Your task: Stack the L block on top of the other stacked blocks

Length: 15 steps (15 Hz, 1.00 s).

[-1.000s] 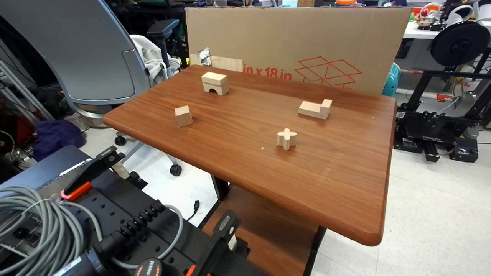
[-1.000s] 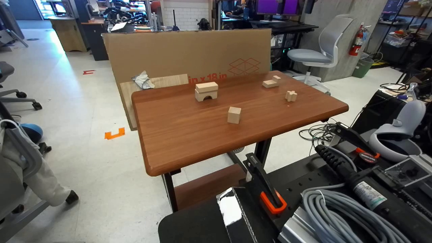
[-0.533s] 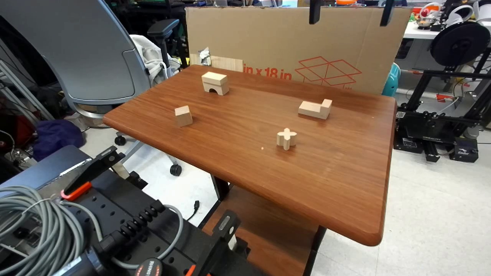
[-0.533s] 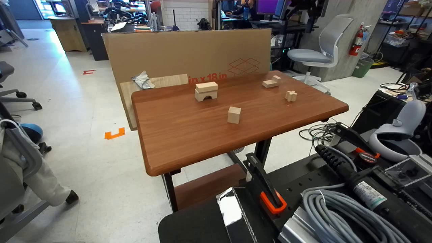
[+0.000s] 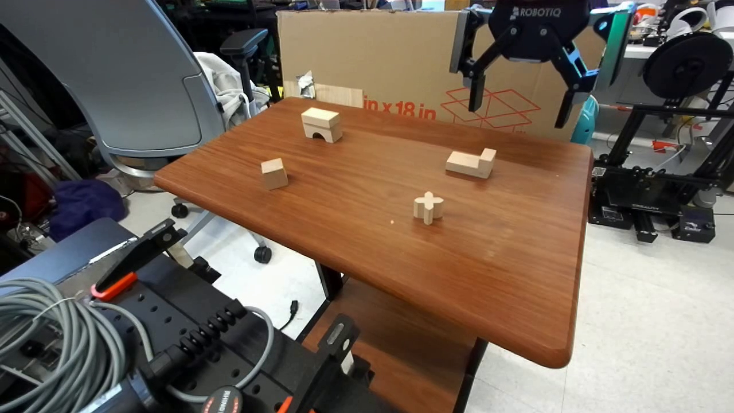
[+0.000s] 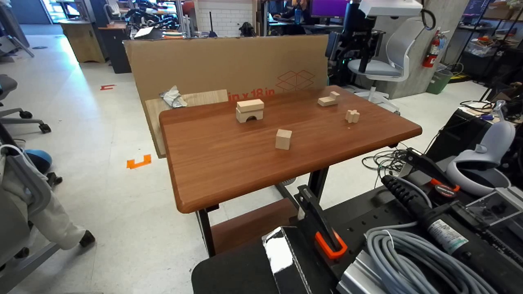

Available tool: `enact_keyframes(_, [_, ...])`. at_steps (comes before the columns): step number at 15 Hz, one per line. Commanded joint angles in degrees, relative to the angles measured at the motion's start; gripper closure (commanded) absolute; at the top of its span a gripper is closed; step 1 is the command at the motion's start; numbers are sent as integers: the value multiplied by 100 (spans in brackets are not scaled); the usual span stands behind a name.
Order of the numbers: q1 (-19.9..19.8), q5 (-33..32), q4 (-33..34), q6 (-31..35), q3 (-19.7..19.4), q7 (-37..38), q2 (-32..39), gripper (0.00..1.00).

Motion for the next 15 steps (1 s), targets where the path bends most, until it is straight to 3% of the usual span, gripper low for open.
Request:
enact_keyframes(1, [-67, 68, 697, -199, 150, -168, 531, 0])
enact_keyframes(9, [-106, 64, 1219, -284, 290, -321, 1131, 0])
enact_keyframes(15, [-154, 77, 1016, -159, 434, -656, 1107, 0])
